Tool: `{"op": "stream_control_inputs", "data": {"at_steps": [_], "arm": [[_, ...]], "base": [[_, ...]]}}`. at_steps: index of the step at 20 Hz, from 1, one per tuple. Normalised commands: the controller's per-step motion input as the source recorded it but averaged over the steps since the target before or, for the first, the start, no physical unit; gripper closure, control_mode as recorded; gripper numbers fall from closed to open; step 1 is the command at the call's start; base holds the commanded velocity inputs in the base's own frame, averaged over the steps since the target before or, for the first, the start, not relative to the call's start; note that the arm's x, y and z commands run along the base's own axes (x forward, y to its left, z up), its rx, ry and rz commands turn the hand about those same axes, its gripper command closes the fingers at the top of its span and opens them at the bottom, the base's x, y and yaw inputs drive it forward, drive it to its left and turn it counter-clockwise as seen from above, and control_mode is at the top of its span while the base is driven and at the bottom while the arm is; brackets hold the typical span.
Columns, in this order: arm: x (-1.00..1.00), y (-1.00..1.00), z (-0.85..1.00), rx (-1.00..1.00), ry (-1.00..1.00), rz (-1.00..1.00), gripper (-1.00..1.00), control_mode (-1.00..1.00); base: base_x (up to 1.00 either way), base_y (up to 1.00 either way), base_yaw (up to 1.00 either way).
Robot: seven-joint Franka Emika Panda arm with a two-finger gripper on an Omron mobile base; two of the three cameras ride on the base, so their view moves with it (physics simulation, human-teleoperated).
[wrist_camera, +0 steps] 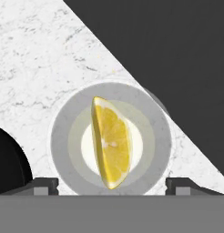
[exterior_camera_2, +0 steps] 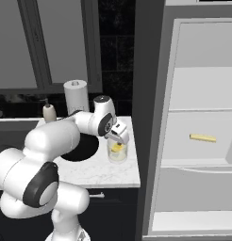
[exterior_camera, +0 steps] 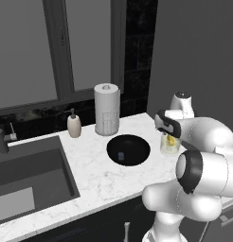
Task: Grab a lemon wedge from the fridge and one ice cube from the ice bowl, and put them in the glass of lemonade.
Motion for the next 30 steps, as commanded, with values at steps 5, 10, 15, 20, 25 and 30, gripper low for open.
{"op": "stream_control_inputs", "data": {"at_steps": [5, 10, 15, 20, 25, 30], "arm": [[-0.07, 0.00, 0.18, 0.00, 0.00, 0.00, -1.00, -1.00], [-0.18, 0.00, 0.32, 0.02, -0.04, 0.00, -1.00, -1.00], [-0.22, 0.00, 0.27, 0.04, -0.01, 0.00, -1.00, -1.00], [-0.46, 0.13, 0.28, 0.01, -0.03, 0.04, -1.00, -1.00], [-0.72, 0.45, 0.32, 0.00, -0.02, 0.05, -1.00, -1.00], [-0.89, 0.41, 0.67, 0.00, 0.15, 0.11, -1.00, -1.00]], "base": [[0.00, 0.00, 0.00], [0.00, 0.00, 0.00], [0.00, 0.00, 0.00], [0.00, 0.00, 0.00], [0.00, 0.00, 0.00], [0.00, 0.00, 0.00]]}}
